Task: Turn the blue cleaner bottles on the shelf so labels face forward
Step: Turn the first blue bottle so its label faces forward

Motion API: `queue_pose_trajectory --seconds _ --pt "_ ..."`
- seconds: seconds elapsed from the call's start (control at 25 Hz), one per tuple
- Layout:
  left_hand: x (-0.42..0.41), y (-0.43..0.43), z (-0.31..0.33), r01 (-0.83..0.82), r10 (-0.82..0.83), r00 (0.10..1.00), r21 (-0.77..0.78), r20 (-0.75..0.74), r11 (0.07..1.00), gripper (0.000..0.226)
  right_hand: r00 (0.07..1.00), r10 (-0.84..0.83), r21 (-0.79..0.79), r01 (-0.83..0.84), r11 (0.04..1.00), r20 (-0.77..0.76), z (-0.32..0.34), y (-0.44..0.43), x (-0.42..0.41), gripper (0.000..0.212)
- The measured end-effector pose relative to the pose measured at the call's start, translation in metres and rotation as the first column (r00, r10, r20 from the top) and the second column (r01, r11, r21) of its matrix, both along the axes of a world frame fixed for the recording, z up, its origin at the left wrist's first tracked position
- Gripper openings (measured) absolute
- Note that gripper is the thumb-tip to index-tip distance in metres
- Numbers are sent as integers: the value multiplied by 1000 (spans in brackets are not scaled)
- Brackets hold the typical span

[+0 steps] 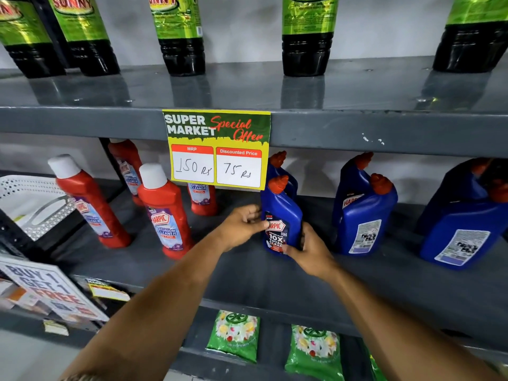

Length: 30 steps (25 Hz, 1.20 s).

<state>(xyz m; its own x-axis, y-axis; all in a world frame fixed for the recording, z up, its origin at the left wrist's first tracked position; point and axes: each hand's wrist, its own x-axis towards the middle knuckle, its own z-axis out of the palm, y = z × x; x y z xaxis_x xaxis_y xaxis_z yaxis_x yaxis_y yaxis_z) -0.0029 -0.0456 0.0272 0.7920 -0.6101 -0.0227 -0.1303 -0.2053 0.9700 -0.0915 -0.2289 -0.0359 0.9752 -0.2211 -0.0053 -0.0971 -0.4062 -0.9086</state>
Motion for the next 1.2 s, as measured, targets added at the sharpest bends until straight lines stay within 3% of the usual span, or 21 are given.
queue_pose_trajectory --seconds 0.36,0.88,1.2 --pt "-16 6 -39 -100 100 993 19 -55 995 46 994 -22 -178 4 984 -103 4 11 -6 59" --pt "-54 40 -58 -60 65 996 -70 69 996 55 978 102 -160 -132 978 -184 -4 20 -26 53" --pt "-64 45 -54 -36 37 986 -15 160 999 59 970 151 -126 -177 976 -192 -9 18 -25 55"
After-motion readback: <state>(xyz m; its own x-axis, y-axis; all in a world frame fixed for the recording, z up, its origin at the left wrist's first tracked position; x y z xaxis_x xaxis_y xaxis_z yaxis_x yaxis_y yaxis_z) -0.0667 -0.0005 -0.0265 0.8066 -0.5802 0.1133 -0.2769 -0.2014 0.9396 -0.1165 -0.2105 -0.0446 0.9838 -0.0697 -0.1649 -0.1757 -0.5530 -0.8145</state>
